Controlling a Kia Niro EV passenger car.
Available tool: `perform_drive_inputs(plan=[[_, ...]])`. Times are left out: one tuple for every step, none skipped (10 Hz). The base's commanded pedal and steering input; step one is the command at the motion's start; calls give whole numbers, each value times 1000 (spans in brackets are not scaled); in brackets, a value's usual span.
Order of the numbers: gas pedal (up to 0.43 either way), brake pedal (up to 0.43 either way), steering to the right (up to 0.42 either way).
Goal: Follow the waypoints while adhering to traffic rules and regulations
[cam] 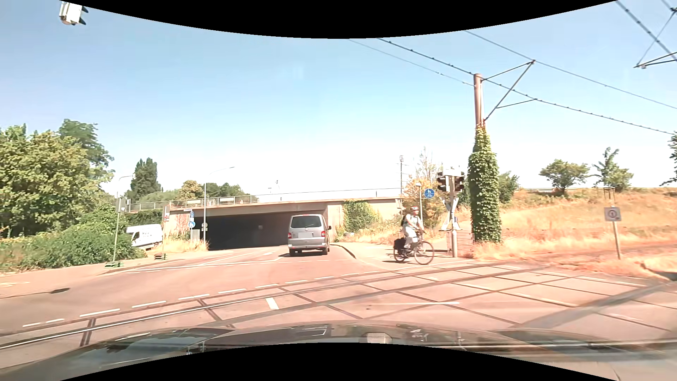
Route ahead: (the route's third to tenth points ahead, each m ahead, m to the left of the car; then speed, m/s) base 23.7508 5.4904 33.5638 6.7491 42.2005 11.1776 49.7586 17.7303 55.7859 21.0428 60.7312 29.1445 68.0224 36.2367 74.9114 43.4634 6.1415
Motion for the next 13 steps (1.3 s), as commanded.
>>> perform_drive_inputs(plan=[[169,0,-107],[169,0,-96],[169,0,-85],[169,0,-69],[169,0,-45],[169,0,-28],[169,0,-21],[169,0,-20],[169,0,-12],[169,0,-1],[169,0,7],[157,0,10],[138,0,9]])
